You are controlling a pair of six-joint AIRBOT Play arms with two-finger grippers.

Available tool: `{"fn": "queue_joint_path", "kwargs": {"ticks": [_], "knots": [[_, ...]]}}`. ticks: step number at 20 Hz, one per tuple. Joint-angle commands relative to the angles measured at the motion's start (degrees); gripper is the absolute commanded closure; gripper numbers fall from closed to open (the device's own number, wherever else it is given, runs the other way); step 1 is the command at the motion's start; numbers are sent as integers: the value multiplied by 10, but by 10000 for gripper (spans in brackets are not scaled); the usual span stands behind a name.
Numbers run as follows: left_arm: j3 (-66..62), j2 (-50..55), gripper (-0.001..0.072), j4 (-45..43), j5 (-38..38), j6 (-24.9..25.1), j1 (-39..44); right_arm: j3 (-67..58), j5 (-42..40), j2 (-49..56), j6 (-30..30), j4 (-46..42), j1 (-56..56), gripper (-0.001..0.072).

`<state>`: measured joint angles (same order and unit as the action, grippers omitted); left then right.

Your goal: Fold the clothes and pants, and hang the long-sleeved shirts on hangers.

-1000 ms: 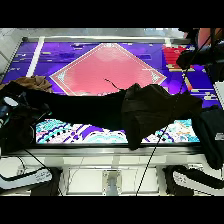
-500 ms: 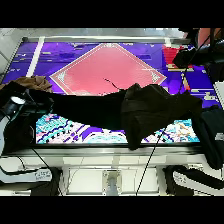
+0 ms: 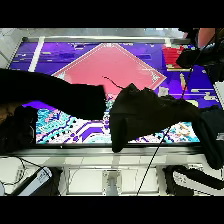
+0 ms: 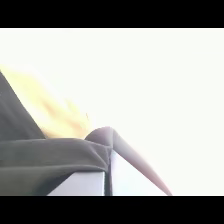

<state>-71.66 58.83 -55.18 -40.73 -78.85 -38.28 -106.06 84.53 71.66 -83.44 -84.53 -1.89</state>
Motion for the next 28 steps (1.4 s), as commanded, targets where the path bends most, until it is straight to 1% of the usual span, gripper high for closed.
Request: {"fn": "queue_joint_path", "kwargs": {"ticks": [1,3,5,9,13,14,17,19,20,22,23,24,26,28], "knots": [[-38,-54,682,4,29,-17,-83,-2,7,0,2,-1,0,207],[-52,-53,683,10,24,-30,-119,-2,12,0,2,-2,0,207],[-53,-52,683,21,21,-29,-130,-2,12,1,2,-1,0,207],[-55,-49,683,23,91,-30,-137,-1,28,1,2,-1,0,207],[-104,-20,685,23,93,-30,-194,-1,33,1,2,-1,0,207],[-120,-8,685,21,81,-30,-214,-1,34,1,1,-1,0,207],[-184,48,685,21,-7,-30,-283,-1,34,1,0,3,0,207],[-205,79,684,22,-34,-42,-310,-1,34,1,-7,4,0,207],[-206,89,684,22,-40,-49,-312,-1,34,1,-13,6,0,207],[-206,109,684,21,-65,-47,-295,-1,33,1,-16,8,0,207],[-206,120,684,21,-77,-34,-281,-1,33,1,-17,8,0,207],[-206,133,684,21,-92,-21,-260,-1,33,1,-21,8,0,207],[-206,168,683,17,-146,4,-207,-1,34,1,-30,10,0,207],[-206,207,682,-11,-199,24,-144,-1,34,1,-30,14,0,207]]}}
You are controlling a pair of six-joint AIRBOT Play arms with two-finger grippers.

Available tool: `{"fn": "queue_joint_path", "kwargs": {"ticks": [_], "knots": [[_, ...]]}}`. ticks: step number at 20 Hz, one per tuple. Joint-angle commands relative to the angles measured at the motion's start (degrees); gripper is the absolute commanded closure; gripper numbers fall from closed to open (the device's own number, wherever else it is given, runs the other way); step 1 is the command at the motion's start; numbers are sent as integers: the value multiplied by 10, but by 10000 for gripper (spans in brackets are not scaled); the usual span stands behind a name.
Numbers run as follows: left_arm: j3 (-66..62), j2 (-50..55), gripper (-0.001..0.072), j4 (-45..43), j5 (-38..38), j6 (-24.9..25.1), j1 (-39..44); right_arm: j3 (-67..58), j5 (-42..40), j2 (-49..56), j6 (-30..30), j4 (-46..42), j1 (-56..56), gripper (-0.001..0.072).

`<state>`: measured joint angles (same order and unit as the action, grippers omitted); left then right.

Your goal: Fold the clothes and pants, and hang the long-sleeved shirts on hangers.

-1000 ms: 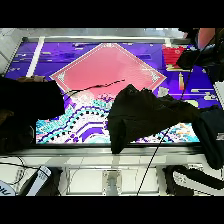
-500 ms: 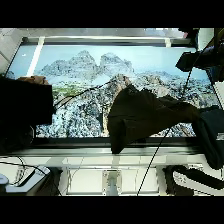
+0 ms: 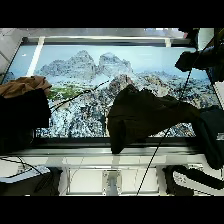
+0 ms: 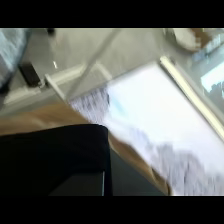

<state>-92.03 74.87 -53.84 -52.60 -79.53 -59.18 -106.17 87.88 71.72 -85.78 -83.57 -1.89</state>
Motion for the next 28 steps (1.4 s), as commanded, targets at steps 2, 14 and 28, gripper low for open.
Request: {"fn": "queue_joint_path", "kwargs": {"ticks": [2,14,28], "knots": [[-2,82,667,-62,-105,30,113,0,2,0,-6,4,0,207],[-1,3,12,148,-216,127,307,53,71,-12,1,-84,2,206],[19,312,14,1,-101,19,813,340,-10,-172,90,-81,188,206]]}}
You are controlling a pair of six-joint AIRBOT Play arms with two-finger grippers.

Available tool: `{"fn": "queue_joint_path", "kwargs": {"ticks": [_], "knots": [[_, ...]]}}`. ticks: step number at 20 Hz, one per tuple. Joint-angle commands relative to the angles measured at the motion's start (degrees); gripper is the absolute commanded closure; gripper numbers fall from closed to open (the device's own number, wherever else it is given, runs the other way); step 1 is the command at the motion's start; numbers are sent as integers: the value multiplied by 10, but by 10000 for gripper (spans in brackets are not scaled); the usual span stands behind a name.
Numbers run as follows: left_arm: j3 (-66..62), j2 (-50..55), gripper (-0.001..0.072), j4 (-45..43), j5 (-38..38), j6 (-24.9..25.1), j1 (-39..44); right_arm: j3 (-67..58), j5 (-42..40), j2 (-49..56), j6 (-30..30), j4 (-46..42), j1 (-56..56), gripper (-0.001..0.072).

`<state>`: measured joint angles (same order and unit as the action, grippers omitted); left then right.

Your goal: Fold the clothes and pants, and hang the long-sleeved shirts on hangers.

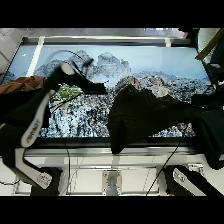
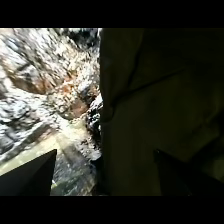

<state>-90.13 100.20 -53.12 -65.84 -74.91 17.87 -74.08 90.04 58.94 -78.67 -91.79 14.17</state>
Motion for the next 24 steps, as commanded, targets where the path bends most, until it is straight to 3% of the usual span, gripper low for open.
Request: {"fn": "queue_joint_path", "kwargs": {"ticks": [1,8,9,11,12,13,14,17,20,24], "knots": [[0,70,13,7,36,-28,43,19,-42,-56,19,1,30,206],[-1,102,18,43,29,-5,77,19,-55,-68,19,9,31,206],[-1,103,45,43,30,-5,86,19,-55,-68,19,16,31,206],[-1,105,162,43,36,-5,102,19,-55,-68,18,30,31,206],[-1,105,267,43,37,-5,108,19,-55,-68,19,35,31,206],[-2,105,572,43,36,-5,111,19,-54,-68,19,36,31,206],[-7,105,685,43,36,0,111,19,-54,-68,18,35,31,206],[-40,86,682,29,35,8,66,19,-53,-68,19,35,31,206],[-56,24,682,7,33,-13,-33,21,-56,-68,18,38,31,206],[-54,-32,682,2,-48,-22,-157,23,-104,-61,18,133,30,206]]}}
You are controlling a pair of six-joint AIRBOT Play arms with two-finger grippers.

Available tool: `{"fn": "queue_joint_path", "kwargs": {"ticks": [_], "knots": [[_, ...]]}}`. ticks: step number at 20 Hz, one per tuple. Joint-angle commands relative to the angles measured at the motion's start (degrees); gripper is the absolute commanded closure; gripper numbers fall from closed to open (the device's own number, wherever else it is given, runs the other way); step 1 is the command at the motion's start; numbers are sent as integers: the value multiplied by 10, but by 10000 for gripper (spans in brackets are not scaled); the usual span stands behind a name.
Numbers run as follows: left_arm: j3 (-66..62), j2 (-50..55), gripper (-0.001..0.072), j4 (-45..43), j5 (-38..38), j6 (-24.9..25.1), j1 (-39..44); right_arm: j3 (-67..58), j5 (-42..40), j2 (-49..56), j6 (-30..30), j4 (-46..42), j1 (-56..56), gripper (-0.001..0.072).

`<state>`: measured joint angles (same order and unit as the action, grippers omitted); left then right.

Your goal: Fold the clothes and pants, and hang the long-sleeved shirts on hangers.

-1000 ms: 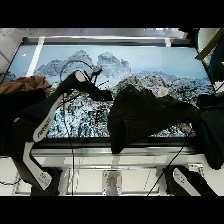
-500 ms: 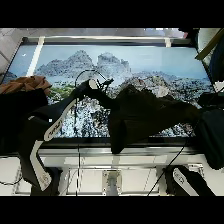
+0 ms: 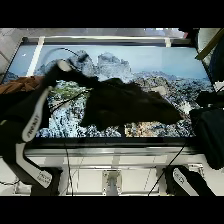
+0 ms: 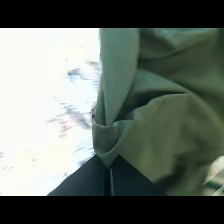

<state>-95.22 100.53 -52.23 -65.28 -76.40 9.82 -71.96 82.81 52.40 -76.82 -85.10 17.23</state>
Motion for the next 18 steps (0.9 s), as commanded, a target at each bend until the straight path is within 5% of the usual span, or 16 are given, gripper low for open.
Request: {"fn": "queue_joint_path", "kwargs": {"ticks": [1,18], "knots": [[-1,-37,682,-16,-88,-7,-93,6,-45,11,0,101,0,206],[63,-33,681,-48,-91,10,-92,91,-245,347,30,205,-98,180]]}}
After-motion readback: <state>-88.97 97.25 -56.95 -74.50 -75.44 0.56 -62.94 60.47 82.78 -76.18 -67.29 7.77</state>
